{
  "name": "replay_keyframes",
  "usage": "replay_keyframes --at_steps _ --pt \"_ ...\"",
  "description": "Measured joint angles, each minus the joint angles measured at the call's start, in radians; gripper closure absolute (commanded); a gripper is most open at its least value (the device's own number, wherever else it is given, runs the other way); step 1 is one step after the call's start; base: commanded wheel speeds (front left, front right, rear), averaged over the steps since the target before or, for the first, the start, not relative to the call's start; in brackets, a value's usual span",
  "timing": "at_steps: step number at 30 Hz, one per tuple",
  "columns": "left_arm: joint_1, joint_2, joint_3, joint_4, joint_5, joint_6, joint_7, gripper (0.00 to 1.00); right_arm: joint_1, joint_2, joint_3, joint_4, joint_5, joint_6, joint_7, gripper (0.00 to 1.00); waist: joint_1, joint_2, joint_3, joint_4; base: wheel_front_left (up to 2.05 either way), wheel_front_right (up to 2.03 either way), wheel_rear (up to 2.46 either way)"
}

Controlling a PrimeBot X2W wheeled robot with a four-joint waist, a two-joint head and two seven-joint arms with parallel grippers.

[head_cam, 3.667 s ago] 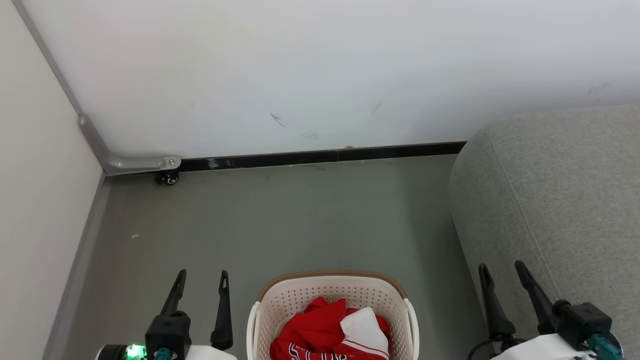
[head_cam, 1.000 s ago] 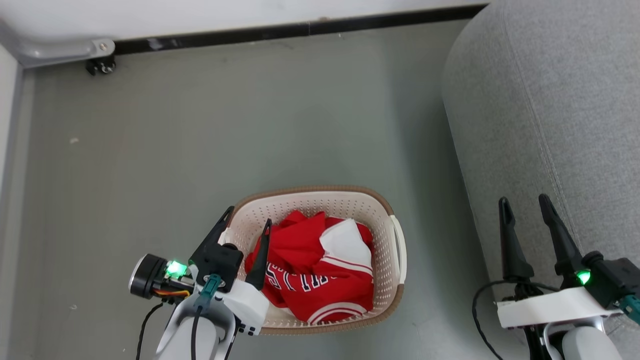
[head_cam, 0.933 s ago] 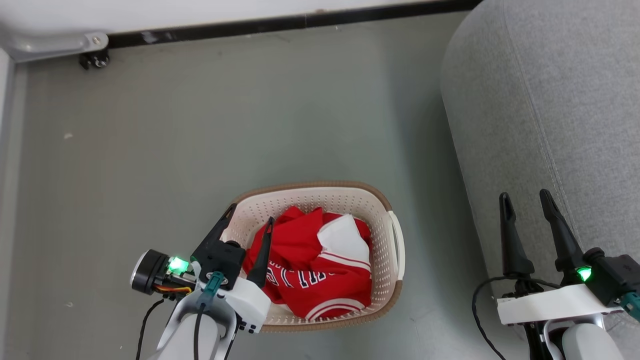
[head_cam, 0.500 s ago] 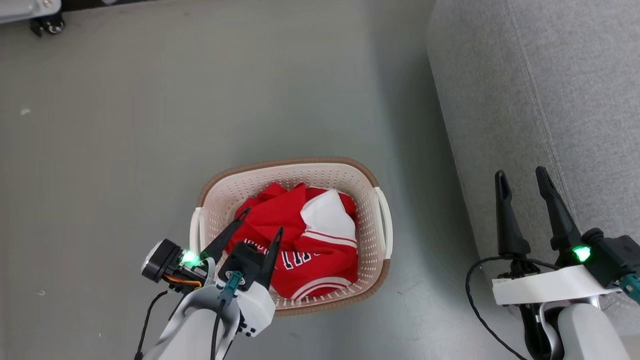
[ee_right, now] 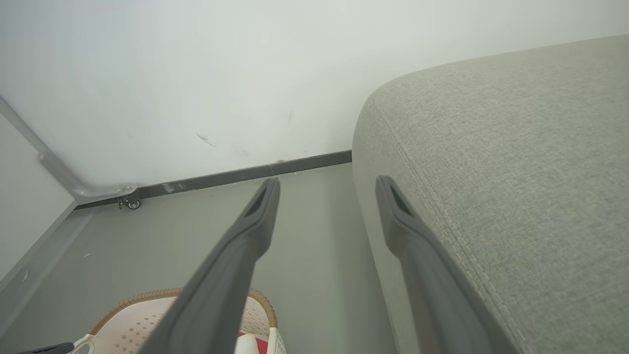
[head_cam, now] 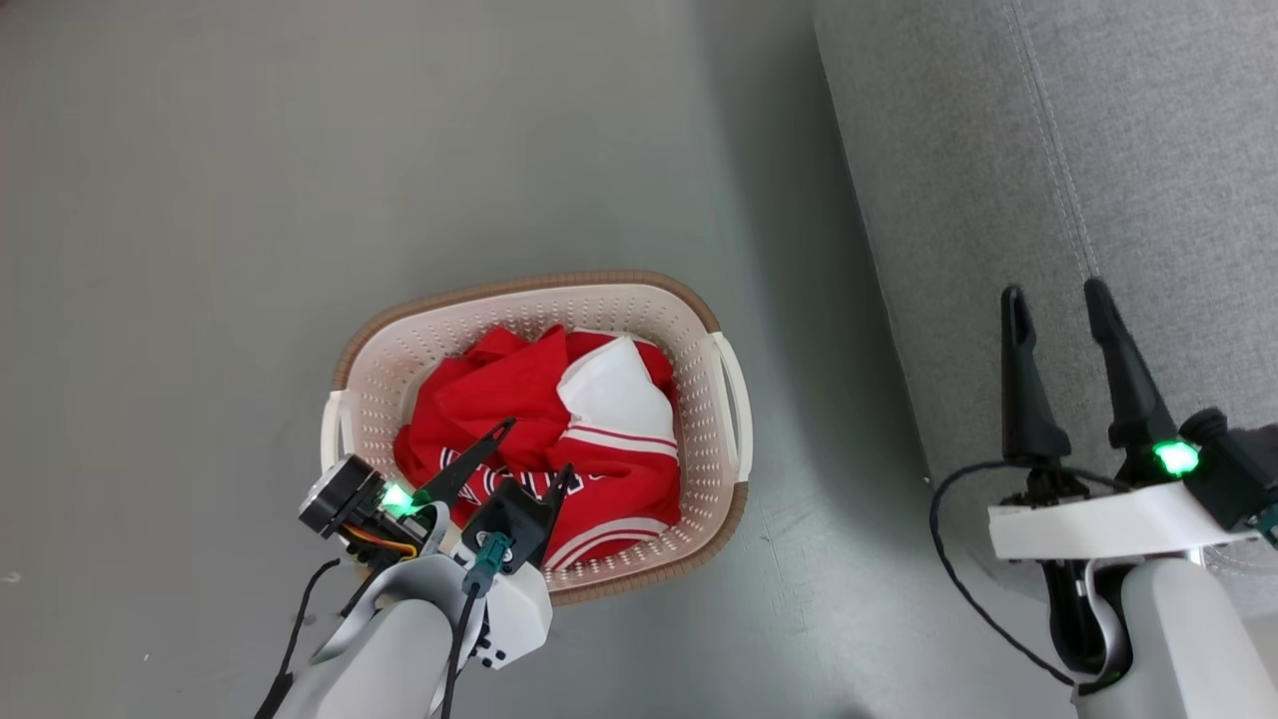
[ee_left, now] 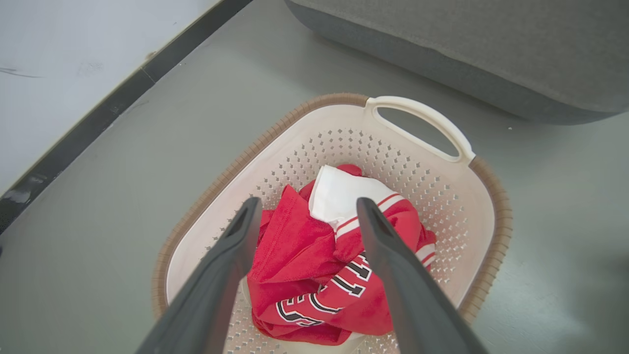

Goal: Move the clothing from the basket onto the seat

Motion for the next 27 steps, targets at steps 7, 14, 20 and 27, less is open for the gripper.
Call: replay_keyframes --at_steps 7,14,20,27 --pt "-0.027 0.001 -0.022 0.049 0.012 -0.010 0.000 0.00 -0.031 0.000 0.001 -0.026 0.010 0.000 -0.001 0.00 0.0000 0.0000 0.034 -0.025 0.00 0.00 0.00" --pt "-0.061 0.007 -0.048 0.082 0.044 -0.023 0.000 0.00 -0.074 0.000 0.011 -0.051 0.020 0.000 -0.001 0.00 0.0000 0.0000 0.074 -0.052 0.00 0.00 0.00" --pt "-0.095 0.014 -0.076 0.124 0.066 -0.035 0.000 0.00 -0.091 0.000 0.018 -0.062 0.029 0.000 -0.001 0.00 0.0000 0.0000 0.108 -0.075 0.00 0.00 0.00" --pt "-0.119 0.020 -0.091 0.175 0.090 -0.032 0.000 0.00 -0.106 0.000 0.030 -0.078 0.043 0.000 -0.002 0.00 0.0000 0.0000 0.147 -0.101 0.00 0.00 0.00"
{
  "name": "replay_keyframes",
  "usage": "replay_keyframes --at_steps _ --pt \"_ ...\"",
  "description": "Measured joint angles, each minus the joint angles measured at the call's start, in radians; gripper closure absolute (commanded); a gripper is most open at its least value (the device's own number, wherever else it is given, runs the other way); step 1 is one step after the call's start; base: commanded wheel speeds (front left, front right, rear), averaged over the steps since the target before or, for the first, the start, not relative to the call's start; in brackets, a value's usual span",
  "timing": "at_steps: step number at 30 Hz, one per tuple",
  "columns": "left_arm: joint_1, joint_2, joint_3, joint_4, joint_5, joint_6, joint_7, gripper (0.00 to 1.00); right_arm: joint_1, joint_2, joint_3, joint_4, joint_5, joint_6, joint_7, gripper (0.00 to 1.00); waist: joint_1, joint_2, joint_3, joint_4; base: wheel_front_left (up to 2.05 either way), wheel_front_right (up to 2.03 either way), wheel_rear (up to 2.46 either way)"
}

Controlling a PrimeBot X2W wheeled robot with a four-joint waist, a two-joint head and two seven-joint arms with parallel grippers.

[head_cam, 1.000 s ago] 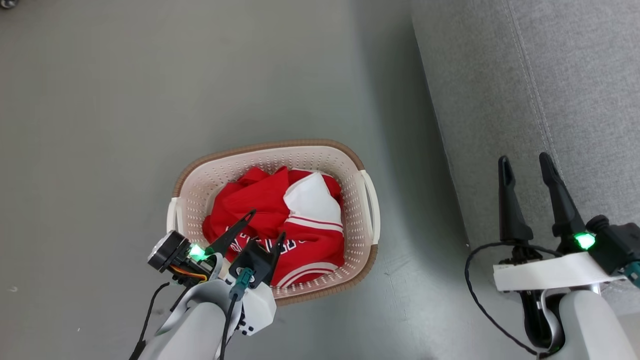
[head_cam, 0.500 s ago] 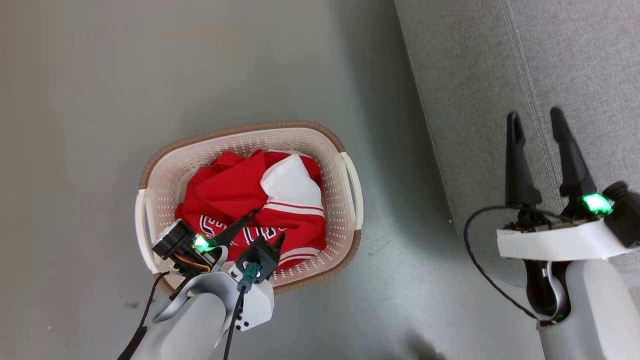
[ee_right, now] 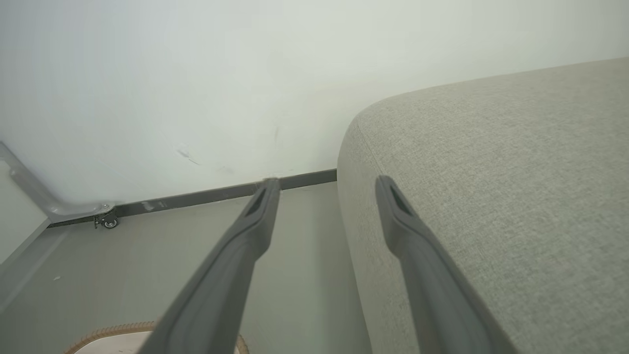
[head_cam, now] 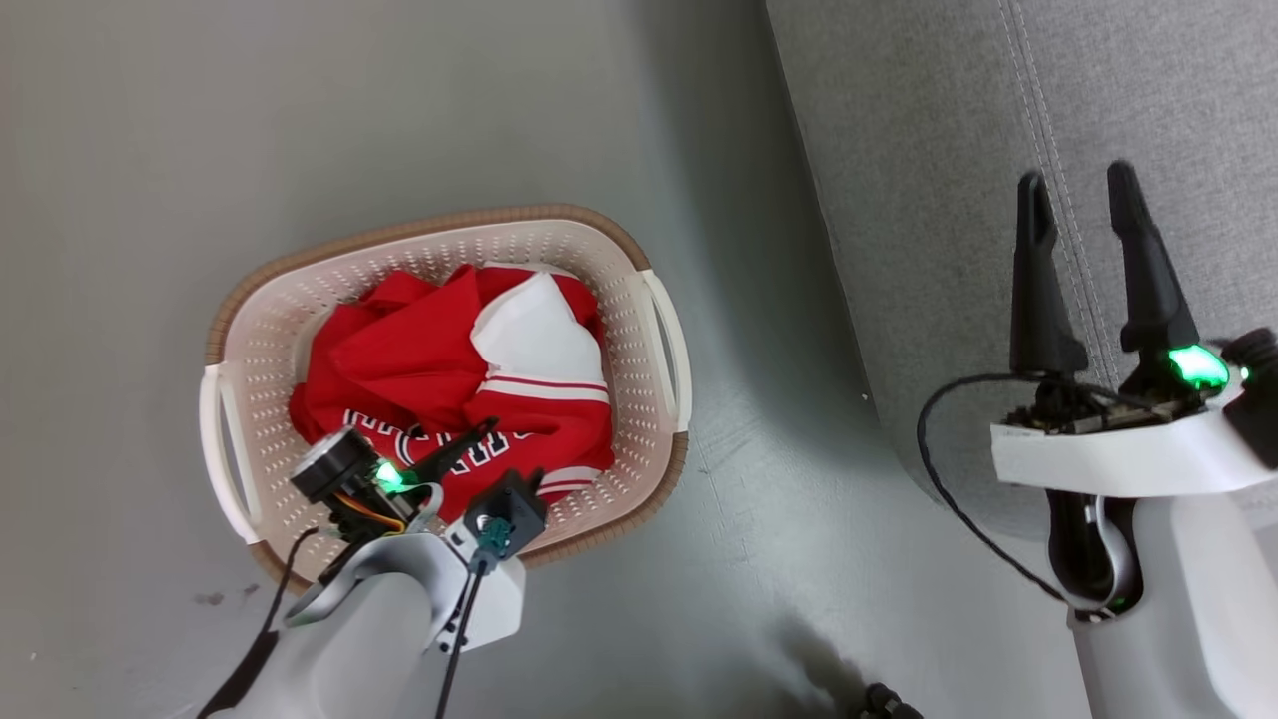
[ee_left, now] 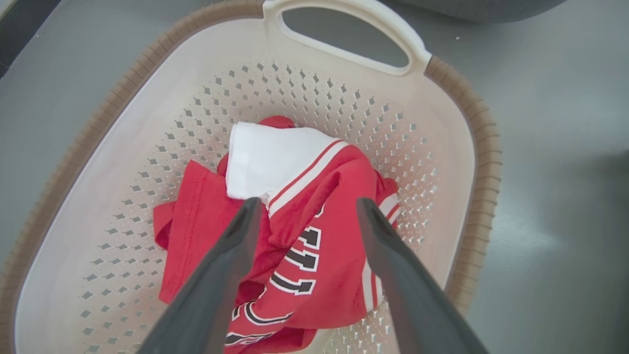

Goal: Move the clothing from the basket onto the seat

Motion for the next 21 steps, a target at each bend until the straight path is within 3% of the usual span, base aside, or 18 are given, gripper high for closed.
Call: replay_keyframes --at_steps 21 --pt "-0.091 0.037 -0.025 0.127 0.051 0.028 0.017 0.00 -0.066 0.000 0.017 -0.045 0.039 0.000 -0.006 0.00 0.0000 0.0000 0.103 -0.071 0.00 0.00 0.00"
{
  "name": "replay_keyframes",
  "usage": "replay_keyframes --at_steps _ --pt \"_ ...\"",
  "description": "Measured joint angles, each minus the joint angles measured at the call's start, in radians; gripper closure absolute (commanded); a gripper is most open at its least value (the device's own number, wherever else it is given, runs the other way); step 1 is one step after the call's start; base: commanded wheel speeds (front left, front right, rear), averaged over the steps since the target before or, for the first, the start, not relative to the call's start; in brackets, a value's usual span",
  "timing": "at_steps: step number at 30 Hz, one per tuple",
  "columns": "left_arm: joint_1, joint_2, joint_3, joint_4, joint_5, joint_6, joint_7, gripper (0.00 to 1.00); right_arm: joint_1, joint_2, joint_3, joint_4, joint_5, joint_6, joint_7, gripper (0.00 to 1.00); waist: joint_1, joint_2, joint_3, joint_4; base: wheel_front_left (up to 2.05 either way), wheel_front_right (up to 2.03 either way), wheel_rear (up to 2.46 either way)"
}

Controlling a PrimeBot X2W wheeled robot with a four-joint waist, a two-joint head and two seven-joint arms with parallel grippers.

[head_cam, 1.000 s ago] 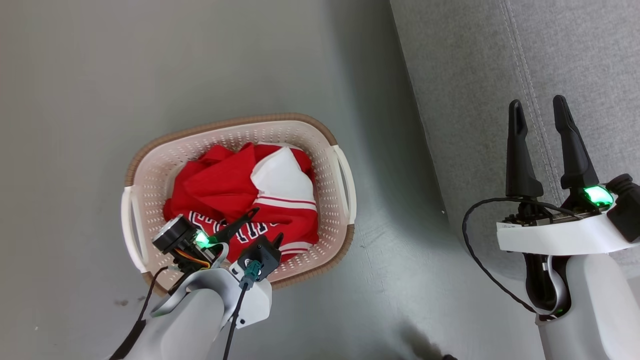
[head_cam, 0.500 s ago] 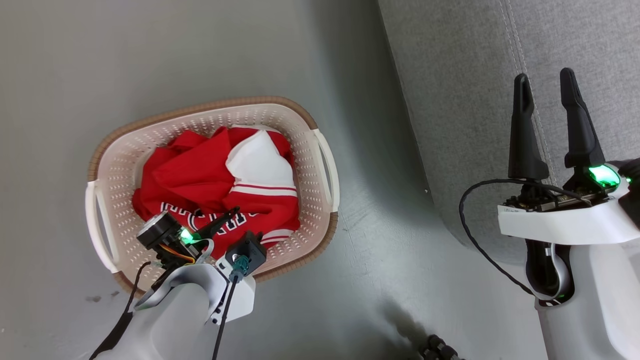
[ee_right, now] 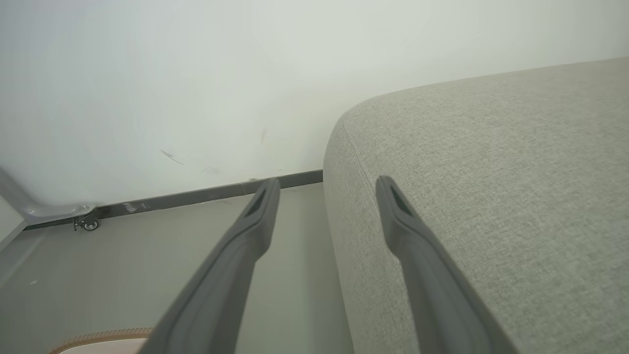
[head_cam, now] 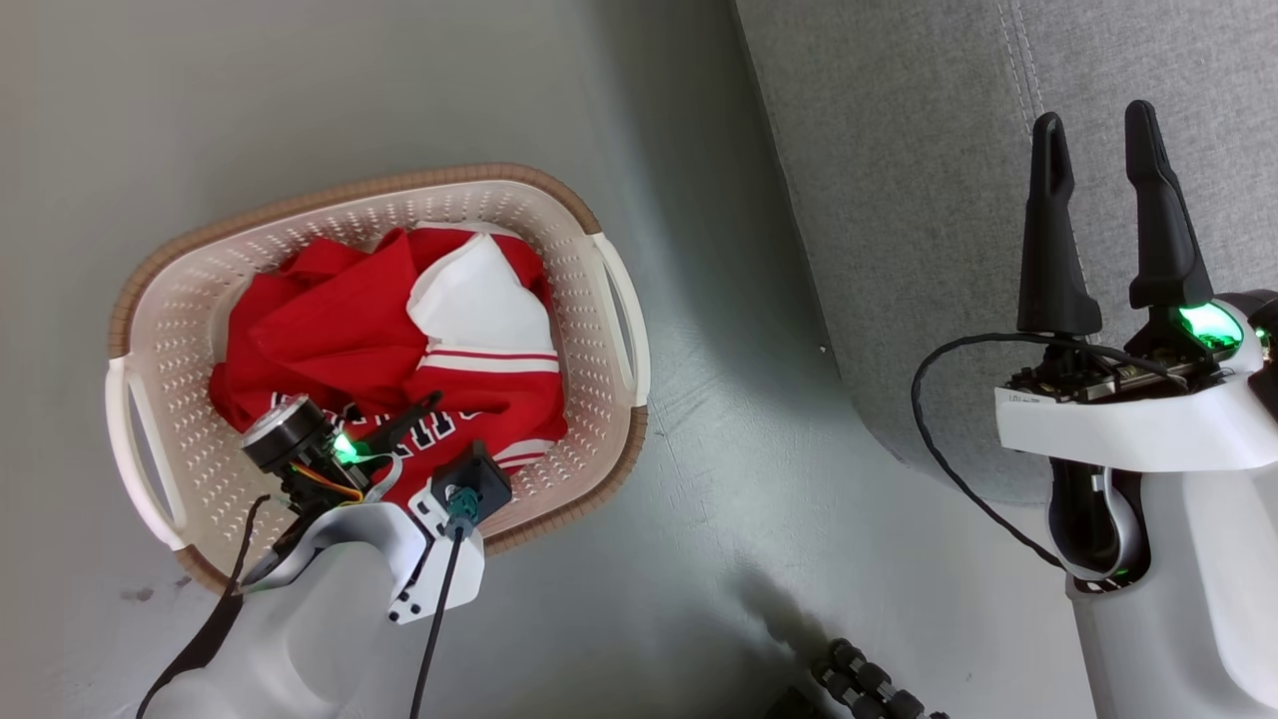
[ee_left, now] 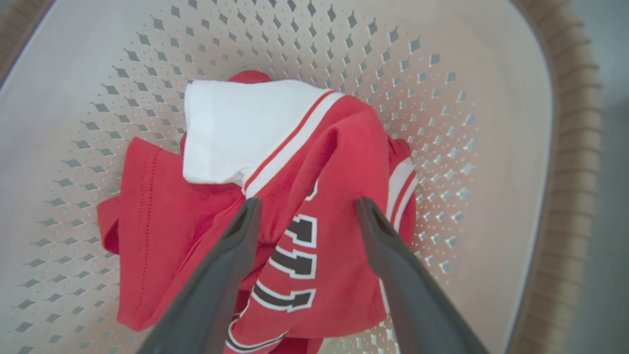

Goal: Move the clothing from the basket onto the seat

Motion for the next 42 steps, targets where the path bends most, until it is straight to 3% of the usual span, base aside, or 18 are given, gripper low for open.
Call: replay_keyframes --at_steps 16,17,18,19,20,21,22,23,42 --pt "-0.036 0.015 -0.008 0.078 0.026 0.043 0.052 0.00 -0.037 0.000 0.019 0.000 0.023 0.000 0.000 0.00 0.0000 0.0000 0.036 -0.030 0.00 0.00 0.00" --pt "-0.036 0.014 -0.007 0.083 0.026 0.048 0.052 0.13 -0.037 0.000 0.018 0.000 0.023 0.000 0.000 0.00 0.0000 0.0000 0.036 -0.030 0.00 0.00 0.00" --pt "-0.036 0.012 -0.007 0.088 0.026 0.051 0.053 0.13 -0.037 0.000 0.017 0.000 0.023 0.000 0.000 0.00 0.0000 0.0000 0.035 -0.030 0.00 0.00 0.00" --pt "-0.036 0.010 -0.007 0.092 0.026 0.051 0.053 0.31 -0.037 0.000 0.017 0.001 0.023 0.000 0.000 0.00 0.0000 0.0000 0.035 -0.029 0.00 0.00 0.00" --pt "-0.036 0.008 -0.007 0.094 0.026 0.051 0.052 0.59 -0.037 0.000 0.016 0.001 0.023 0.000 0.000 0.00 0.0000 0.0000 0.034 -0.029 0.00 0.00 0.00" --pt "-0.036 0.007 -0.007 0.096 0.026 0.051 0.053 0.69 -0.037 0.000 0.016 0.002 0.022 0.000 0.000 0.00 0.0000 0.0000 0.033 -0.028 0.00 0.00 0.00" --pt "-0.036 0.004 -0.006 0.097 0.025 0.052 0.052 0.93 -0.038 0.000 0.016 0.003 0.022 0.000 0.000 0.00 0.0000 0.0000 0.032 -0.027 0.00 0.00 0.00" --pt "-0.036 0.002 -0.005 0.098 0.024 0.052 0.052 1.00 -0.038 0.000 0.016 0.005 0.022 0.000 0.000 0.00 0.0000 0.0000 0.031 -0.026 0.00 0.00 0.00" --pt "-0.035 -0.054 0.042 0.088 -0.047 0.088 0.006 1.00 -0.040 0.000 -0.004 0.030 0.005 0.000 -0.001 0.00 0.0000 0.0000 -0.009 0.016 0.00 0.00 0.00"
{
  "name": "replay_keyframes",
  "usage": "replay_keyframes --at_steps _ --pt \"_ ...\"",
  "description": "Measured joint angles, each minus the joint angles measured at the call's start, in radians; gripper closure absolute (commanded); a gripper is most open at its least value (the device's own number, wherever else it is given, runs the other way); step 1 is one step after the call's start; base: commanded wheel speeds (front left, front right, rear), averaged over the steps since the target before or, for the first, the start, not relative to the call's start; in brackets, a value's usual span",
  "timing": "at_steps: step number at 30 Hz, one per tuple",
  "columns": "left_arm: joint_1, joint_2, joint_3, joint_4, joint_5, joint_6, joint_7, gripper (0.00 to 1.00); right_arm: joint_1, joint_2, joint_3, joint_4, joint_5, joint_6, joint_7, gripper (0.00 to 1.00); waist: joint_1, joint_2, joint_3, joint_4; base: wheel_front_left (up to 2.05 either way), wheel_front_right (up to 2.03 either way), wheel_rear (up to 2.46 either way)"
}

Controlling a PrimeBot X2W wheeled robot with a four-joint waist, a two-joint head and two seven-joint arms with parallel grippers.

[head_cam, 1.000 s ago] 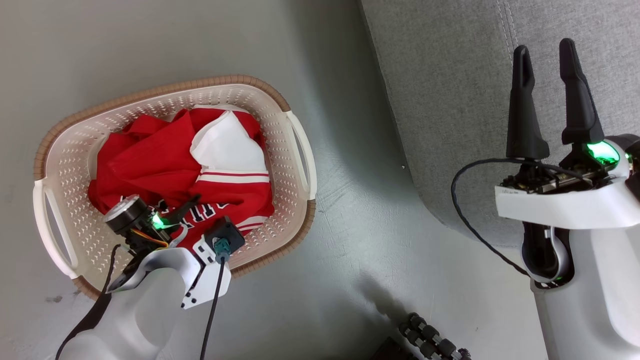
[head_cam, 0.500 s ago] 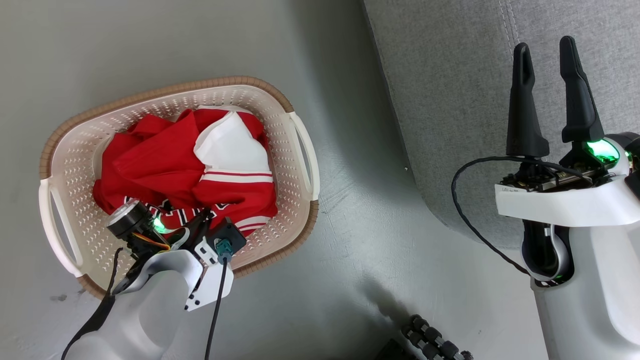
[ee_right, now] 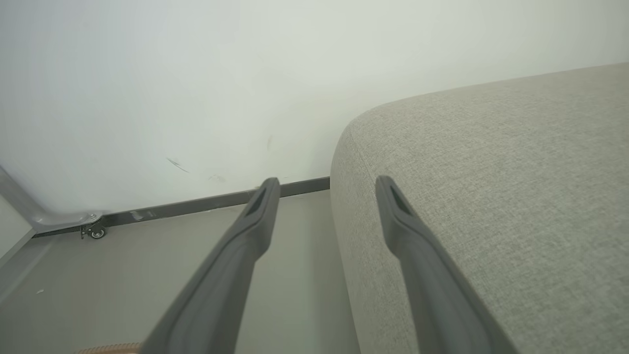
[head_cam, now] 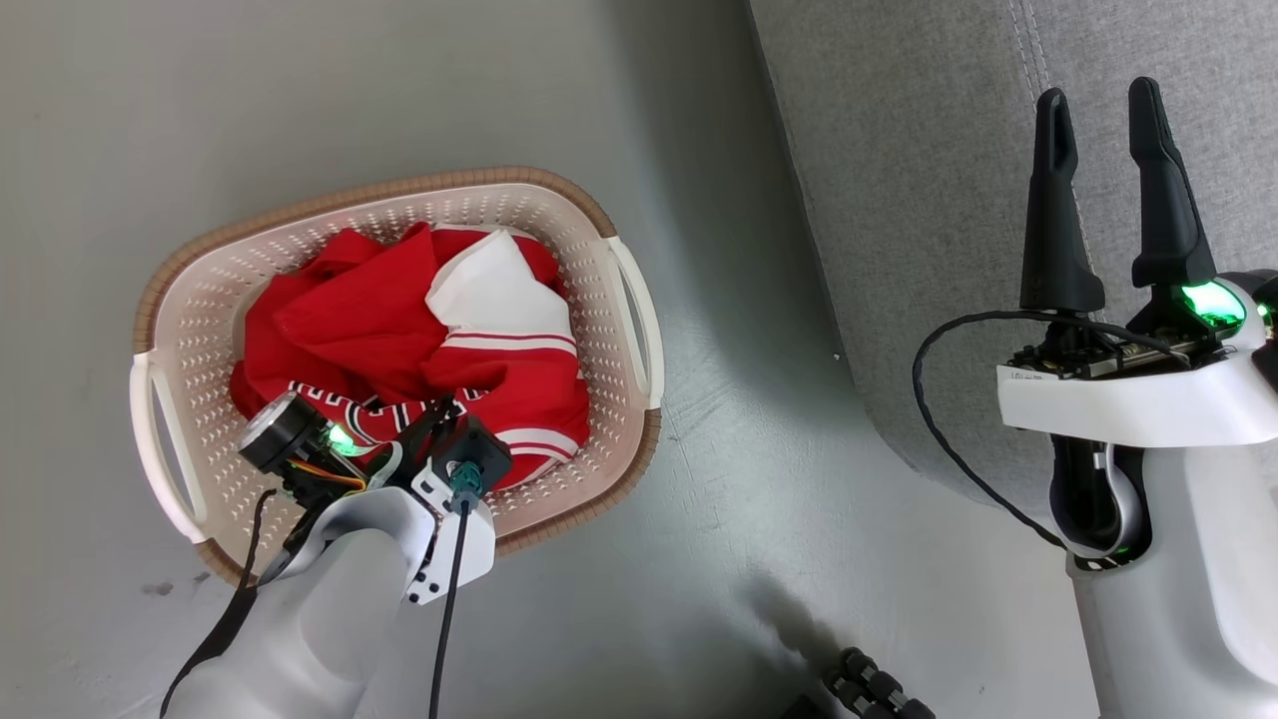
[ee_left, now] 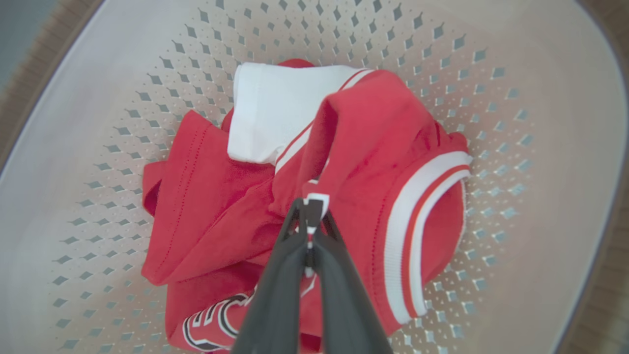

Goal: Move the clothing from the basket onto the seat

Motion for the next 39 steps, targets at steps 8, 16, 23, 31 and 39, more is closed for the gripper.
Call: replay_keyframes --at_steps 8,16,23,31,39 --pt "0.002 -0.011 0.002 -0.024 -0.008 0.001 -0.012 1.00 0.001 0.000 -0.006 0.005 -0.006 0.000 0.000 0.00 0.0000 0.0000 -0.024 0.020 0.00 0.00 0.00" --pt "0.013 -0.017 0.008 -0.057 -0.037 0.017 -0.016 1.00 0.003 0.000 -0.008 0.009 -0.012 0.000 0.000 0.00 0.0000 0.0000 -0.048 0.036 0.00 0.00 0.00" --pt "0.034 -0.028 0.013 -0.154 -0.062 0.024 -0.017 1.00 0.004 0.000 -0.009 0.015 -0.019 0.000 0.000 0.00 0.0000 0.0000 -0.072 0.048 0.00 0.00 0.00" --pt "0.086 -0.026 0.015 -0.275 -0.091 0.035 -0.022 1.00 0.009 -0.001 -0.008 0.039 -0.037 0.000 0.000 0.00 -0.0001 0.0000 -0.106 0.064 0.00 0.00 0.00" --pt "0.126 -0.024 0.032 -0.405 -0.133 0.053 -0.022 1.00 0.027 -0.001 -0.010 0.062 -0.065 0.000 0.000 0.00 -0.0001 0.0000 -0.152 0.084 0.00 0.00 0.00"
